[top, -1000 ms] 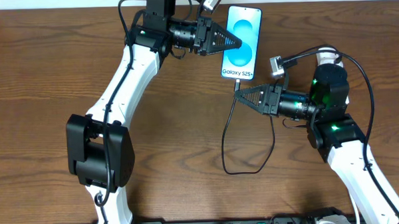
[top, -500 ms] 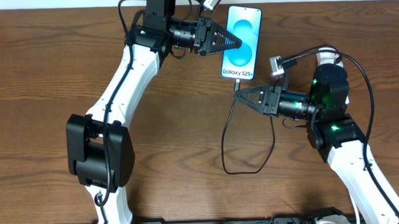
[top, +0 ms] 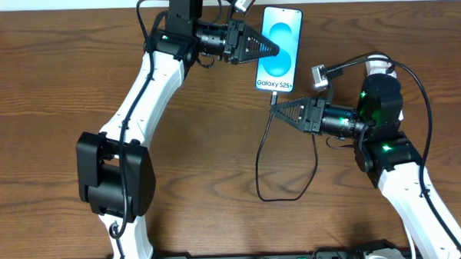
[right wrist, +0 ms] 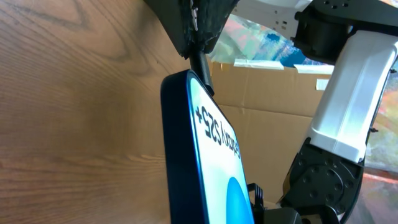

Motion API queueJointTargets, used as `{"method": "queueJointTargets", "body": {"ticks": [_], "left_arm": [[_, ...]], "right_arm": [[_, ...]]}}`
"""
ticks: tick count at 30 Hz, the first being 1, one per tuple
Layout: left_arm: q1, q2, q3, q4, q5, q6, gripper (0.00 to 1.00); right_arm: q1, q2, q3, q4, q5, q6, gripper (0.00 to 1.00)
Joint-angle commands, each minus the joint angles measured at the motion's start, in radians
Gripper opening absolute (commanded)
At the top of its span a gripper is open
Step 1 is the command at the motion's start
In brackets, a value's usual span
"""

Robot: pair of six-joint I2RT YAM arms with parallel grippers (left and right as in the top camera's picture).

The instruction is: Plug charger to phone and switch on socket

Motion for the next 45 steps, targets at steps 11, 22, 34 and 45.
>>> {"method": "queueJointTargets", "body": {"ticks": [11, 22, 34, 45], "left_arm": [[-0.004, -0.043, 0.004, 0.004, 0.047, -0.002, 0.07], [-0.006, -0.043, 0.004, 0.005, 0.047, -0.013, 0.07], [-0.015, -0.043, 0.004, 0.005, 0.047, -0.013, 0.07], [-0.016, -0.043, 0.004, 0.005, 0.055, -0.013, 0.07]], "right_arm": [[0.004, 0.006, 0.002, -0.002, 0.034, -0.002, 0.01], [0.011, 0.006, 0.002, -0.002, 0.046, 0.014, 0.01], [0.011, 0.006, 0.002, -0.002, 0.045, 0.015, 0.01], [0.010, 0.006, 0.002, -0.003, 0.043, 0.017, 0.01]]}}
